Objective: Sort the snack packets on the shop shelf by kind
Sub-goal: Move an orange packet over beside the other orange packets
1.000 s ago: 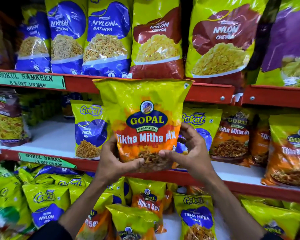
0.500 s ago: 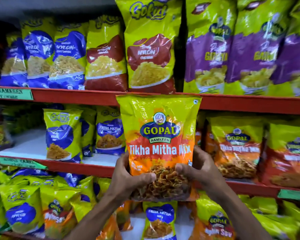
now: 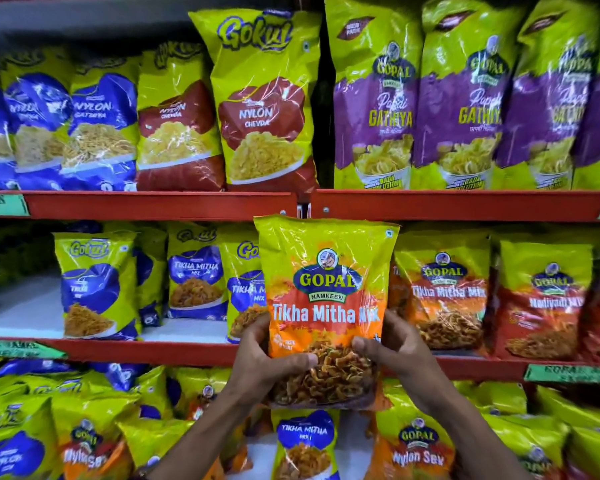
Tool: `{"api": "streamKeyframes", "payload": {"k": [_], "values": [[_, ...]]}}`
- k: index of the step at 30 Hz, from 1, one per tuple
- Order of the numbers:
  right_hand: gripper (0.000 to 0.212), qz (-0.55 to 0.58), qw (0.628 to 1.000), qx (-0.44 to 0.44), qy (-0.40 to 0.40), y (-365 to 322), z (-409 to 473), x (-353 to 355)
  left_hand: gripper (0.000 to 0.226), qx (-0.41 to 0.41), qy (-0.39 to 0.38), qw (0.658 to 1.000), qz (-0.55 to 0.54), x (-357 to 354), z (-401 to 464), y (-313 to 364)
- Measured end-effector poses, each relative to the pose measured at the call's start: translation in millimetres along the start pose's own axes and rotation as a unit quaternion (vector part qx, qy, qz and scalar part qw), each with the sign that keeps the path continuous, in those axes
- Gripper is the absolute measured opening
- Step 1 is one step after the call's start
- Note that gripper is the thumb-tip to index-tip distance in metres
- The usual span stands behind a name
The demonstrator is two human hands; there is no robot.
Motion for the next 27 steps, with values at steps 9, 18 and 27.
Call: {"api": "streamKeyframes", "payload": {"k": [9,18,27], "values": [[0.032,-0.092,0.995,-0.008,0.047,18.4,-10.8,6.9,0.082,0.015,-0.013,1.000,0.003,3.3,3.7,-18.0],[0.031,-0.121,0.989,0.000,0.084,31.4,21.0,29.7,0.070,-0.008,-0.013,0.999,0.041,-13.7,39.7,-30.0],[0.036,-0.147,0.981,-0.013,0.126,45.0,72.0,69.6,0.066,0.021,0.015,0.995,0.101,-39.0,98.9,-60.2]]}}
Point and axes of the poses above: each hand's wrist, its own z-axis towards the middle knuckle, its own x-axis out of the back of the hand, y = z × x, the point moved 3 cm from there along z, towards the middle knuckle, and after that the axes turned 9 degrees about -z, right-handed, at the moved point
